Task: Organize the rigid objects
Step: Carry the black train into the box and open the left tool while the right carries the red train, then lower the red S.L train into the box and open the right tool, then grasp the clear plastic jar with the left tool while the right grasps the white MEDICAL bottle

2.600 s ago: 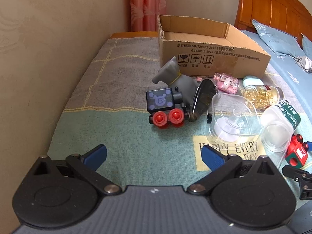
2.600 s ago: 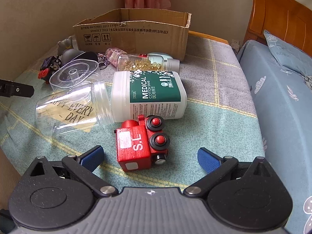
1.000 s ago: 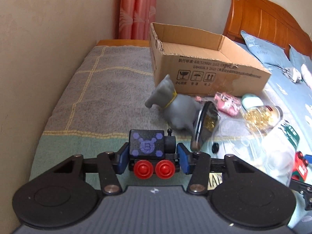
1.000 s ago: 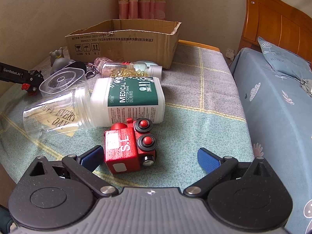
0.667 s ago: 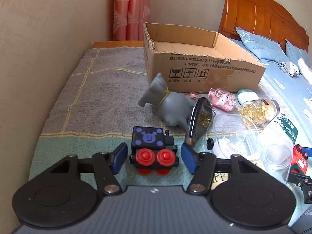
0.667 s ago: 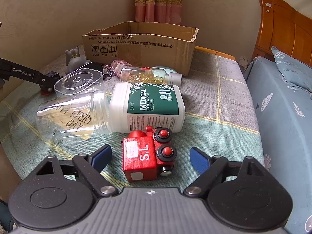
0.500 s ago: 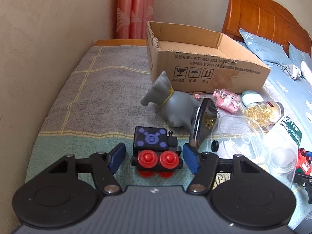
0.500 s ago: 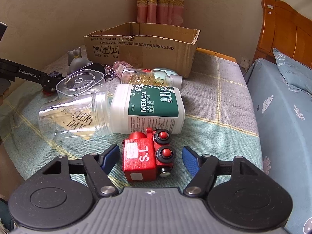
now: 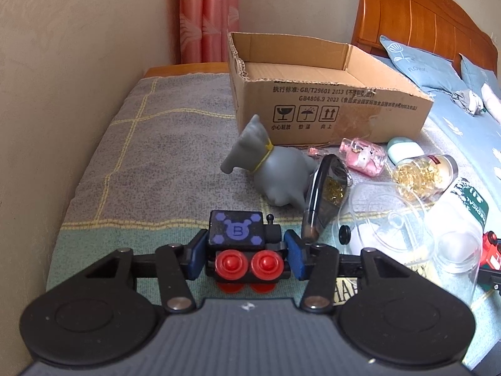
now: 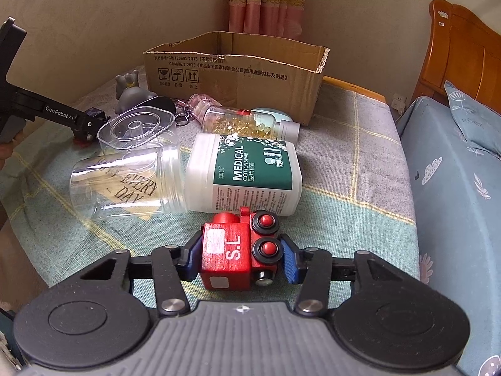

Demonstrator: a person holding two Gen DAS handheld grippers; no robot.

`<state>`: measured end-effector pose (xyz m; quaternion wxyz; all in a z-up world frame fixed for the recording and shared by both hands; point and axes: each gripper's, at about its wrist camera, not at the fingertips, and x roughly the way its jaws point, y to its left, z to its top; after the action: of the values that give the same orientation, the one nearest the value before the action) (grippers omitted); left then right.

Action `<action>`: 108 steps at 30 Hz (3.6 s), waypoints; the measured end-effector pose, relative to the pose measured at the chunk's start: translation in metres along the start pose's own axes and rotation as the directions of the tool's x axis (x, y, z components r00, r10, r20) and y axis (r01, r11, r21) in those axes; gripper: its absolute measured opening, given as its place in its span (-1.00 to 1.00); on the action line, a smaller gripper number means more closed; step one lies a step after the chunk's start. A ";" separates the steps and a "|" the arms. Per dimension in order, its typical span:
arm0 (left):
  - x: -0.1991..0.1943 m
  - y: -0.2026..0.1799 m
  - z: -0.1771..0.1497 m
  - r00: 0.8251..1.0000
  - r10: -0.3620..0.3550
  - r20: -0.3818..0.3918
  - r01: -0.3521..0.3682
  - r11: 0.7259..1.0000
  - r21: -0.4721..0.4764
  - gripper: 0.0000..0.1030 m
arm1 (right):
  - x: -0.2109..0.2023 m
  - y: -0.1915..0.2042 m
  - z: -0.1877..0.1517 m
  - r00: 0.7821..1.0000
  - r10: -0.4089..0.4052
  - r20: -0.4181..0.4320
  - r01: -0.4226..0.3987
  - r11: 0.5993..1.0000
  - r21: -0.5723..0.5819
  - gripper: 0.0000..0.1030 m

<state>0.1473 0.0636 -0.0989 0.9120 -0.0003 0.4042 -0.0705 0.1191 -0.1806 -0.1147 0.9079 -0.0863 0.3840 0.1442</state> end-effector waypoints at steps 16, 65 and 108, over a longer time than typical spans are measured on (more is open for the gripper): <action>-0.052 -0.024 0.040 0.998 -0.047 0.035 0.043 0.995 0.094 -0.02 | -0.036 -0.015 0.022 0.999 0.032 -0.014 -0.034 0.994 -0.106 0.06; -0.064 -0.004 0.058 0.976 0.086 0.198 -0.083 0.996 -0.025 0.99 | 0.121 -0.071 0.284 1.000 0.005 0.012 -0.004 0.998 -0.057 0.99; -0.084 -0.060 -0.010 0.988 -0.139 0.073 0.121 0.970 0.209 0.99 | 0.008 0.002 0.072 0.999 -0.001 -0.043 0.001 1.000 -0.016 1.00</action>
<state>0.0767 0.0160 -0.0408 0.9174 0.0638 0.3536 -0.1710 0.1722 -0.1578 -0.0709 0.8988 -0.0968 0.4022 0.1448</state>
